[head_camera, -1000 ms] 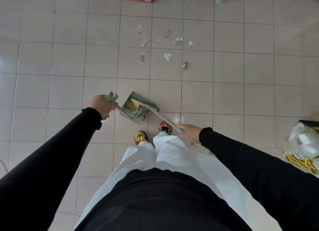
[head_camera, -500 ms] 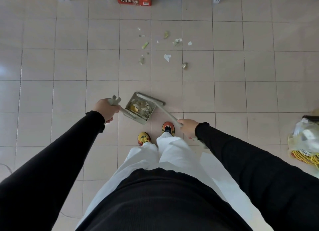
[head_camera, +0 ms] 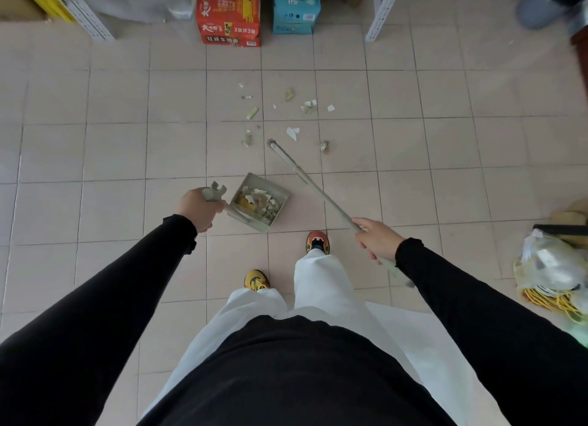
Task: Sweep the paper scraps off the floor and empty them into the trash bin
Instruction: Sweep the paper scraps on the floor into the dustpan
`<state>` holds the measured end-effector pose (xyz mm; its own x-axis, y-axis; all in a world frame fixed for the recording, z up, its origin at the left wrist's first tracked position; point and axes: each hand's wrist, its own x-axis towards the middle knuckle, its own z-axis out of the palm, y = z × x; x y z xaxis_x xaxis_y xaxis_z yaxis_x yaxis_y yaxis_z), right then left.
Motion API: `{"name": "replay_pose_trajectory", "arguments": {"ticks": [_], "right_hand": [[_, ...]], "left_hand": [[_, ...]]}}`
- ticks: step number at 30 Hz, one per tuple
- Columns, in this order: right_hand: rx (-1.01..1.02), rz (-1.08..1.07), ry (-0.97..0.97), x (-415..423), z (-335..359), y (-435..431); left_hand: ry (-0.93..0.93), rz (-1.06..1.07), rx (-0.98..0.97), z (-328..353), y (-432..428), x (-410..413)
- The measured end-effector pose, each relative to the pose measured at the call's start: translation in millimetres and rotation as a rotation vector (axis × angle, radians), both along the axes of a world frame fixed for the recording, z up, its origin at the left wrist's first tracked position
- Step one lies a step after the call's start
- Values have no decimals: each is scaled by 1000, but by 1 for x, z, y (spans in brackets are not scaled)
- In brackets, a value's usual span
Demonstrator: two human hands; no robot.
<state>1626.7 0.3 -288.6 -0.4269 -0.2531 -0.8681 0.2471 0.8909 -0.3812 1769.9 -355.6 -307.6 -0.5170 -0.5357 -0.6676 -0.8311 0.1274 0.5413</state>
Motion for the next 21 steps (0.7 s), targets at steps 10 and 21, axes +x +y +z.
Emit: {"name": "replay_pose_trajectory", "arguments": {"ticks": [10,21], "right_hand": [[-1,-40,119,-192,-18,18],[141,23,142,-400,-54,-12]], "left_hand": [[4,-1,7,3,36,-142],[-60,5,24,6,93,-271]]}}
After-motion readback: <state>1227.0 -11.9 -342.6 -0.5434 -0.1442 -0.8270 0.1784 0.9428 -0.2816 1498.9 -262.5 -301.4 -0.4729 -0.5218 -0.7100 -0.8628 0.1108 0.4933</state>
